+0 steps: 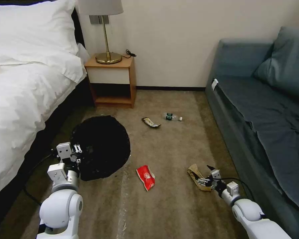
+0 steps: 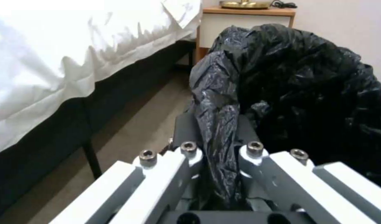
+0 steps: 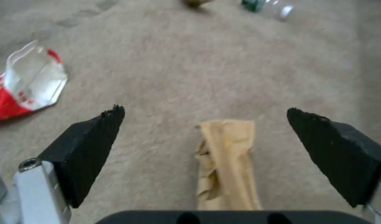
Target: Pick up the trash bin, then pick up the garbage on the floor and place it into the trash bin.
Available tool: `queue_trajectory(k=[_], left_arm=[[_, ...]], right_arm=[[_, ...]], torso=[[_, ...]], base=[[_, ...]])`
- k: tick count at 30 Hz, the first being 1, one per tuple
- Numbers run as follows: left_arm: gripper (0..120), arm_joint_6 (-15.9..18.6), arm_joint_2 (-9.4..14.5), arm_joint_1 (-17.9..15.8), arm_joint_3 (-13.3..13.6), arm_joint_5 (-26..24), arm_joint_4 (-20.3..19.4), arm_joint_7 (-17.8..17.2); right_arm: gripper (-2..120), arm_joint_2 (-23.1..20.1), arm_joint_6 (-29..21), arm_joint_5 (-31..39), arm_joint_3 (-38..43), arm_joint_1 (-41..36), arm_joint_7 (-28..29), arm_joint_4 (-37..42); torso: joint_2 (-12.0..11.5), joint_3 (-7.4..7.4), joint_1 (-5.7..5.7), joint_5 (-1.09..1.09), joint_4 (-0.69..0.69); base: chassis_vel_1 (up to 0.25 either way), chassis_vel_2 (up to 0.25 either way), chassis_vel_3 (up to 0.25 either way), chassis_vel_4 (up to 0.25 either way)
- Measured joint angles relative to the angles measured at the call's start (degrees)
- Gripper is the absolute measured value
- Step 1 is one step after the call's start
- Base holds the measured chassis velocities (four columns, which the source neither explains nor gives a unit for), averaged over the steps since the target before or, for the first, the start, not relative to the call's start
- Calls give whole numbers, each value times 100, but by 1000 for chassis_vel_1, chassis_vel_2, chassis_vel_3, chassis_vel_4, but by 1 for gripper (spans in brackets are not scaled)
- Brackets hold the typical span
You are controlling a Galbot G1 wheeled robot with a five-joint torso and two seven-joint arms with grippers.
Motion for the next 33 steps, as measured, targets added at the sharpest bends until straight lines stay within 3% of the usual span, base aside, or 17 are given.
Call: queue_trajectory(k=[12, 17, 25, 33], left_arm=[[5, -15, -22, 22, 13, 13, -9, 4], [5, -16, -39, 104, 22, 49, -170, 7], [5, -16, -49, 178, 11, 56, -285, 6], [5, -42, -43, 301, -25, 50, -442, 7]], right_arm=[[100, 127, 176, -284, -213, 408, -246, -980], [100, 421, 290, -556, -192, 743, -358, -1619], [100, 662, 295, -695, -136, 861, -522, -1954], [68, 706, 413, -828, 29, 840, -522, -2097]], torso=[[0, 0, 0, -1, -2], [0, 0, 0, 0, -1], [0, 0, 0, -1, -2], [0, -1, 0, -2, -1]], base=[[0, 0, 0, 0], [0, 0, 0, 0], [0, 0, 0, 0], [0, 0, 0, 0]])
